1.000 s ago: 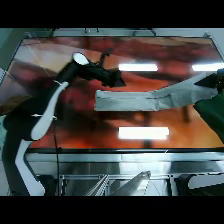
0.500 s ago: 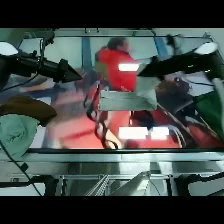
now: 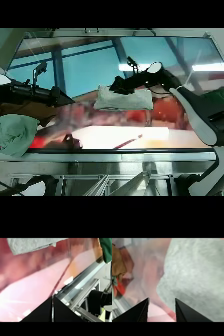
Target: Fold the shirts.
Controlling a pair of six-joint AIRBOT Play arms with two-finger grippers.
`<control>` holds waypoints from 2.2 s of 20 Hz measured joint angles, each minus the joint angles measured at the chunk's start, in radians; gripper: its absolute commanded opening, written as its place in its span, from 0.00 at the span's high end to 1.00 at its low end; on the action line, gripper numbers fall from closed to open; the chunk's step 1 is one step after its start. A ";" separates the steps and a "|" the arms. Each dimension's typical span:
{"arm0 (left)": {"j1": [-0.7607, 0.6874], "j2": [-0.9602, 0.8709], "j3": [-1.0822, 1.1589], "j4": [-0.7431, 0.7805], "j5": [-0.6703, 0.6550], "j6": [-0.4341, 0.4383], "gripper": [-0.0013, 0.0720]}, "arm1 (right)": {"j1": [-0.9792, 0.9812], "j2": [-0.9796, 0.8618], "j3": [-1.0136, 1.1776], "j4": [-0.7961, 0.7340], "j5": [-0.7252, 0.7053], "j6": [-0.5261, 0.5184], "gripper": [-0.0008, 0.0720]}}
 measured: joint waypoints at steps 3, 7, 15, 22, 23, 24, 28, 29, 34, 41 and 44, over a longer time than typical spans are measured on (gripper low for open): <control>0.029 0.030 -0.055 -0.001 0.011 0.009 0.96 | -0.132 0.057 0.000 -0.119 0.121 0.005 0.10; 0.044 0.068 -0.080 -0.025 0.018 0.014 0.96 | -0.331 0.100 -0.052 -0.296 0.234 0.044 0.10; 0.047 0.111 -0.088 -0.059 0.018 -0.001 0.96 | -0.463 0.052 -0.325 -0.095 0.171 -0.145 0.11; 0.046 0.114 -0.088 -0.117 0.018 -0.010 0.96 | -0.340 -0.023 -0.356 0.141 0.130 -0.293 0.97; 0.046 0.114 -0.088 -0.119 0.017 -0.011 0.96 | -0.331 -0.023 -0.353 0.188 0.147 -0.307 0.97; 0.046 0.114 -0.088 -0.124 0.012 -0.011 0.96 | -0.327 -0.014 -0.346 0.227 0.163 -0.318 0.97; 0.046 0.114 -0.088 -0.132 -0.002 -0.002 0.96 | -0.372 0.074 -0.251 0.312 0.171 -0.290 0.97; 0.046 0.114 -0.088 -0.132 -0.005 0.000 0.96 | -0.402 0.100 -0.209 0.324 0.151 -0.265 0.98; 0.046 0.114 -0.088 -0.132 -0.009 0.019 0.96 | -0.643 0.247 -0.016 0.193 0.058 -0.007 0.98; 0.027 0.114 -0.088 -0.130 -0.012 0.052 0.96 | -0.969 0.457 -0.034 -0.678 0.249 0.417 0.98; -0.016 0.114 -0.088 -0.125 -0.011 0.057 0.96 | -1.074 0.520 -0.195 -0.896 0.308 0.471 0.98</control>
